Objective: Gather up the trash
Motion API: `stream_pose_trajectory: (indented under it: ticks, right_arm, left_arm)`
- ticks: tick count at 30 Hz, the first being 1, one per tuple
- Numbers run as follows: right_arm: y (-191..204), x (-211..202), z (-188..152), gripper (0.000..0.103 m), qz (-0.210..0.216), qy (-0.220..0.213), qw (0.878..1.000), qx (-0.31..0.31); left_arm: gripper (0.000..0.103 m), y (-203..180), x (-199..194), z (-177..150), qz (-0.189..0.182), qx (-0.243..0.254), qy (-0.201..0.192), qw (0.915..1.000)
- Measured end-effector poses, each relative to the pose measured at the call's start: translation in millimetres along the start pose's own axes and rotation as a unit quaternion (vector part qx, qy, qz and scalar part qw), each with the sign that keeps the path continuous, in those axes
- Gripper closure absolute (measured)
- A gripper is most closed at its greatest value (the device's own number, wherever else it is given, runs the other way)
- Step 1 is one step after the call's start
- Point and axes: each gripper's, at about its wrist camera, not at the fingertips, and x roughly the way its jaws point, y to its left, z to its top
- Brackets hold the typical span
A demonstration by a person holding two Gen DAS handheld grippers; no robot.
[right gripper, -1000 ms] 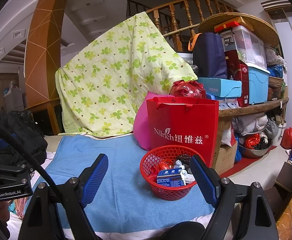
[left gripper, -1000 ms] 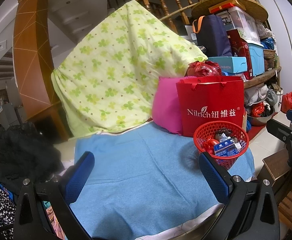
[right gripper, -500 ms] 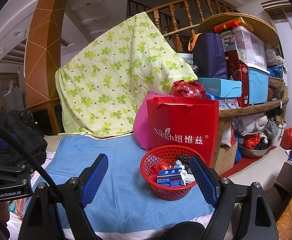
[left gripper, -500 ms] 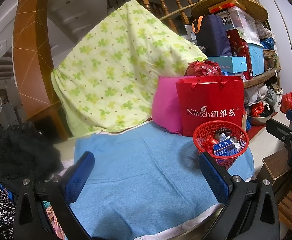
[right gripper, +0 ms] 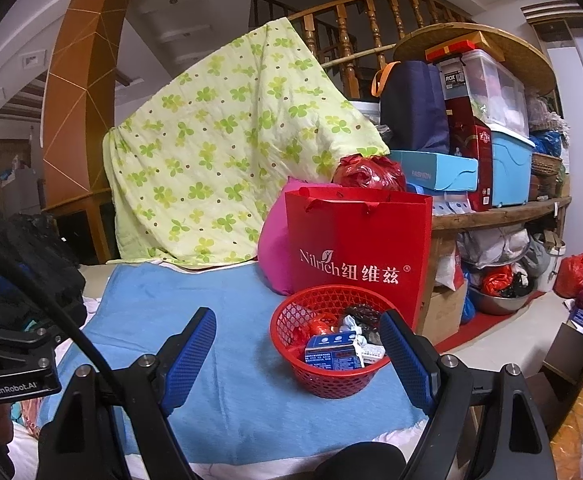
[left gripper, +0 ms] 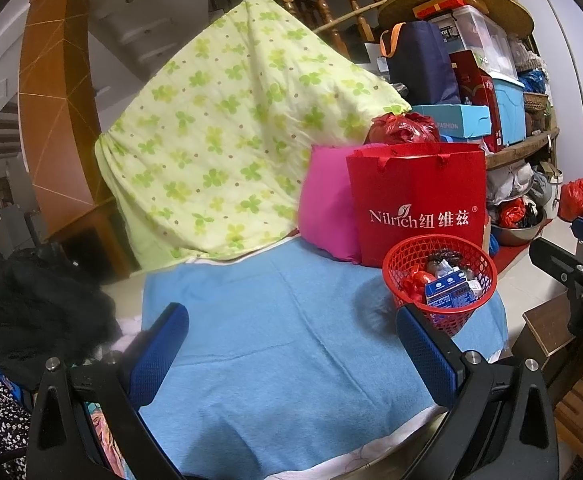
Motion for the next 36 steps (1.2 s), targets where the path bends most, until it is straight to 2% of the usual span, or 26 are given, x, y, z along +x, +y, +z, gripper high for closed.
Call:
stream_pose_trajectory:
  ticks: [36]
  right_arm:
    - [-31.4,57.6,1.8,0.017,-0.028,0.027,0.999,0.012]
  left_arm:
    - [0.000,-36.8,59.2,24.4,-0.034,0.048,0.025,0.9979]
